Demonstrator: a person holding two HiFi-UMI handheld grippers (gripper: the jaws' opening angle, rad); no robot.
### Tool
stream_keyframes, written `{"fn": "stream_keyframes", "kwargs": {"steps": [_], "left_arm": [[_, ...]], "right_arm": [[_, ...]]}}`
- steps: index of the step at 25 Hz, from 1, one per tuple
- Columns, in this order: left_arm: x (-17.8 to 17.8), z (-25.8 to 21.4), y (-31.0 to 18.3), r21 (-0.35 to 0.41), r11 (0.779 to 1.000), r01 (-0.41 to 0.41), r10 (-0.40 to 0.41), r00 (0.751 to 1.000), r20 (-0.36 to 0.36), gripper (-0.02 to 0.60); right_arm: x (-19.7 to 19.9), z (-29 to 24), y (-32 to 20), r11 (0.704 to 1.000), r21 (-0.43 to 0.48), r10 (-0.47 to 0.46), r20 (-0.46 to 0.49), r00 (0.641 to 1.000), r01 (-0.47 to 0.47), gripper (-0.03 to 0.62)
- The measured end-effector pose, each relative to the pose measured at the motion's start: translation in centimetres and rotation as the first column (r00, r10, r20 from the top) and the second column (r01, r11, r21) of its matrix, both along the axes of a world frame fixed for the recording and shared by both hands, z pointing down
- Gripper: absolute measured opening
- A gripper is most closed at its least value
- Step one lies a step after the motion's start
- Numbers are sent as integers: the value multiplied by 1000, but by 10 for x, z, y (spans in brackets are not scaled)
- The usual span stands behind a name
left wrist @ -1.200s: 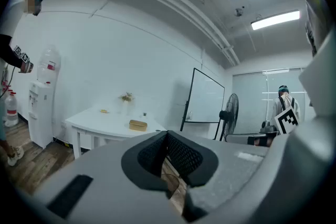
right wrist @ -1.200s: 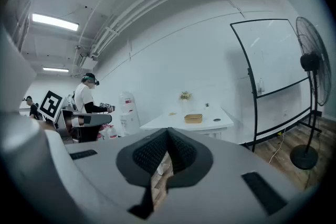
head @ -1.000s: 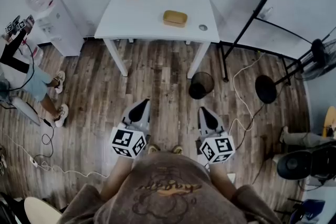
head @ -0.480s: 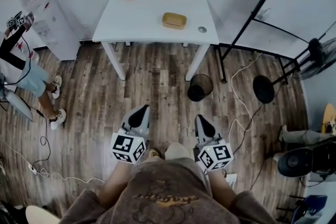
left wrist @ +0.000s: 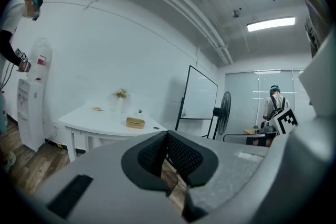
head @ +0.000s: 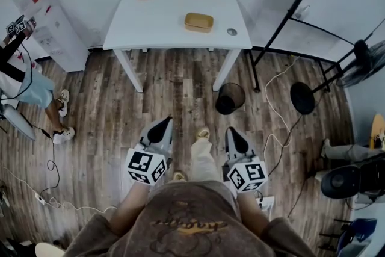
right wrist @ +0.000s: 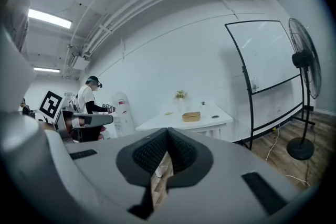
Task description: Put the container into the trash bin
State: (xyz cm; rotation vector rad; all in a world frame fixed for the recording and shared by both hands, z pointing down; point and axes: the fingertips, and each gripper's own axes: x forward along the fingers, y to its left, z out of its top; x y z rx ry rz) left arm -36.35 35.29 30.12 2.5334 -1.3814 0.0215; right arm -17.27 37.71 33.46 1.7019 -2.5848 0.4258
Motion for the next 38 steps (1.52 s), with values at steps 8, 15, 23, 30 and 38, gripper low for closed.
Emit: {"fn": "stream_keyframes", "kwargs": {"steps": [8,15,23,30,38], "left_arm": [[8,2,-55,18,1000,-20,20,1000,6,0],[21,4,-121,9,1000,-18,18,1000,-2,0],[34,-3,-206,-9,1000,12,-12,1000,5,0],[51,-13,-276,-13,999,49,-49,999,11,0],[67,-12,-350,-12,993,117,-117,993,13,0]], "right_arm": [[2,6,-55,1000,0,-9,-11,1000,9,-11],[8,7,-123,1000,-7,-25,-13,1000,25,-11],[22,-4,-211,999,-10,-50,2,999,50,-9],[39,-11,-286,996,-14,-88,7,996,88,-9],[59,-8,-366,990,-18,-138,0,990,138,-8]]}}
